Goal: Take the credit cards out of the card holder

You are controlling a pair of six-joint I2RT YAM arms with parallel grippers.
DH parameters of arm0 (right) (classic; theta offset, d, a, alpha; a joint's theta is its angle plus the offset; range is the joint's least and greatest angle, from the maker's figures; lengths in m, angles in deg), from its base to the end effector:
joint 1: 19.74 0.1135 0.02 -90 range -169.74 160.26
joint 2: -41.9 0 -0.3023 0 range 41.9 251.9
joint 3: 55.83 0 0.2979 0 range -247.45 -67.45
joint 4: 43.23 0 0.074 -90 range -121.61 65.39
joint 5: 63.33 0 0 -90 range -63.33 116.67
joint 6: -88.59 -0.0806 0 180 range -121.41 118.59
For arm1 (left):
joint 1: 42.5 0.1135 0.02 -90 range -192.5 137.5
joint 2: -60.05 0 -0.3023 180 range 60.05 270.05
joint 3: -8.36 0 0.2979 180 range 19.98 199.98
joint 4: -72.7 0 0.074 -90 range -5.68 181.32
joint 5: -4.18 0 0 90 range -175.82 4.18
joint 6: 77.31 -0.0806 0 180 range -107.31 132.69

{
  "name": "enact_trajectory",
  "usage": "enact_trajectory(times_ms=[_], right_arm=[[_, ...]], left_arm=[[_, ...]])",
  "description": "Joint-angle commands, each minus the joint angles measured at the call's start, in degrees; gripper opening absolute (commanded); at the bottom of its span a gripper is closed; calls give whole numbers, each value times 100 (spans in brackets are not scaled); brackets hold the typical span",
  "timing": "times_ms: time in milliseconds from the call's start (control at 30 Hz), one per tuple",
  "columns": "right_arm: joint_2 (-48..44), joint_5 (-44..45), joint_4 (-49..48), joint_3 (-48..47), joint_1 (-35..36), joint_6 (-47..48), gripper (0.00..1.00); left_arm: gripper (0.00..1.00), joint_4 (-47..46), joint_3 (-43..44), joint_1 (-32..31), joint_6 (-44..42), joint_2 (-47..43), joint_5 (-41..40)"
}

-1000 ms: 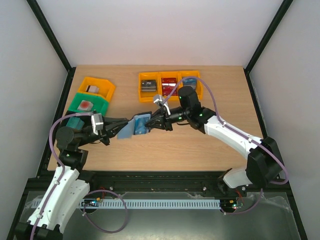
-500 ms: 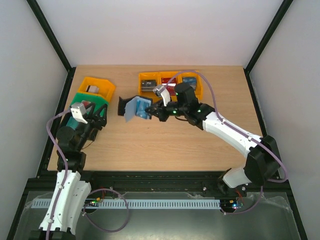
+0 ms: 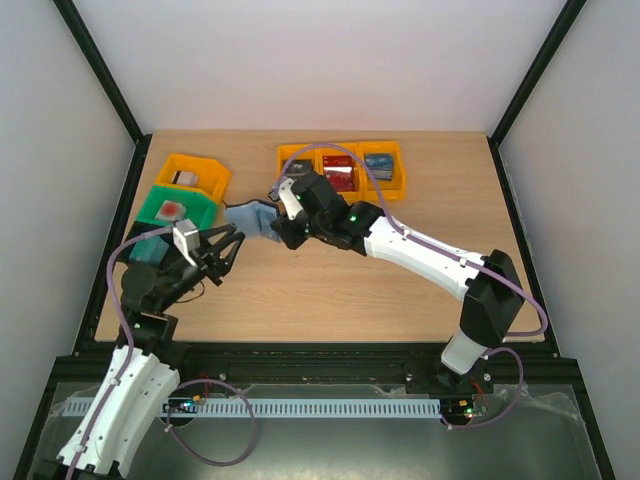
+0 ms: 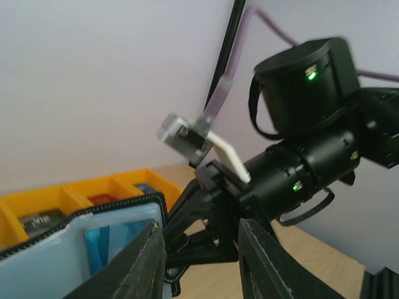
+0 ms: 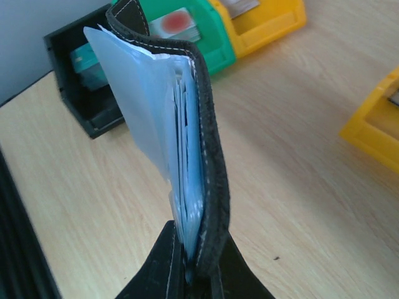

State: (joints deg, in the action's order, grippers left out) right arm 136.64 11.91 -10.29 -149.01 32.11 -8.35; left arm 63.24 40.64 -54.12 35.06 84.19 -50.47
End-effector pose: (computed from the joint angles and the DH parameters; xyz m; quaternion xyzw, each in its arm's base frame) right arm 0.2729 0.3807 0.3206 -0.3905 0.7883 0.3257 0.3465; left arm 0.1593 -0.0804 0.3216 0.1912 0.5832 -0.3962 0.6829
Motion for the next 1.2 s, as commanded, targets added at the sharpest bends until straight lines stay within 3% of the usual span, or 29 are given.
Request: enact_trajectory(times_ms=[0, 433, 833, 900, 1033, 1167], right_arm=[[-113, -911, 71, -104, 44, 319, 2], [-521, -2809, -410, 247, 45, 851, 2], [-1025, -4163, -1006, 719, 49, 1292, 2], [-1075, -4191, -1181, 795, 44, 1294, 2], [-1037, -3544, -1778, 875, 46, 820, 2], [-649, -3134, -2001, 570, 46, 462, 2]], left_arm=[[34, -18, -272, -123, 282, 258, -314], [34, 121, -470, -24, 643, 271, -721], [38, -51, -461, -16, 694, 310, -20], [37, -162, -444, -16, 707, 318, 279], [24, -614, -416, -20, 624, 327, 1009], [16, -455, -345, -69, -35, 309, 1452]])
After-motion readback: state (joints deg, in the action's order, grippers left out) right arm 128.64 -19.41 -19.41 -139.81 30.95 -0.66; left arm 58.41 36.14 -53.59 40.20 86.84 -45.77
